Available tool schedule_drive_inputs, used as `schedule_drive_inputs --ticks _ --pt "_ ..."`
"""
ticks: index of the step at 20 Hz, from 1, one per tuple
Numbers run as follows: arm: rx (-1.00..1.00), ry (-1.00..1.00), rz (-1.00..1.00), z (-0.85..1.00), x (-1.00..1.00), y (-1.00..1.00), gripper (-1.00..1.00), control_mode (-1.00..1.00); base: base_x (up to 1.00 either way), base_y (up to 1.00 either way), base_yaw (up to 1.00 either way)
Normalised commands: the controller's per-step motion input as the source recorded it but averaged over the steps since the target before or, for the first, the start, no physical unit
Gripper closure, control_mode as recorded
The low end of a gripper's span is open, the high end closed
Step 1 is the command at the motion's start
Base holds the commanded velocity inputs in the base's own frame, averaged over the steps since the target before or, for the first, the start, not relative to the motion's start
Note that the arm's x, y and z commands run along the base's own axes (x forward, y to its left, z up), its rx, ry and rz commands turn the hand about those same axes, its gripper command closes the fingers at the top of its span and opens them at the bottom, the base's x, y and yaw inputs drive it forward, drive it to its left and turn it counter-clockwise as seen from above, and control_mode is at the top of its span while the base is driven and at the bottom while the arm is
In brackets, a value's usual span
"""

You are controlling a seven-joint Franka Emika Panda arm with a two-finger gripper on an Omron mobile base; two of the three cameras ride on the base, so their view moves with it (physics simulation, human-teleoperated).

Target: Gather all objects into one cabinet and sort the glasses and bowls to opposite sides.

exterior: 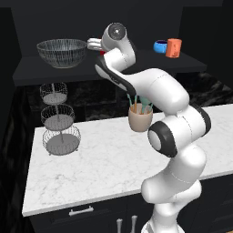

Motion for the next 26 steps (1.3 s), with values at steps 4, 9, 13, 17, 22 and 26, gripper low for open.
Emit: schedule_drive_inputs --ticks 4,9,13,17,22,26 --pt "0.0 0.0 0.0 0.0 0.22 0.0 -1.0 -1.0 0.0 0.0 0.0" --pt "0.0 0.0 0.0 0.0 0.17 0.0 -1.0 -1.0 0.0 0.0 0.0" --pt "0.0 0.0 0.0 0.0 0.11 0.0 -1.0 -1.0 0.0 0.0 0.0" --pt "0.0 0.0 0.0 0.0 0.11 0.0 -1.0 -1.0 0.0 0.0 0.0" --pt "0.0 0.0 0.0 -0.06 0.06 0.0 -1.0 -1.0 0.0 0.0 0.0" --pt "0.0 0.0 0.0 -0.14 0.09 0.0 -1.0 -1.0 0.0 0.0 0.0"
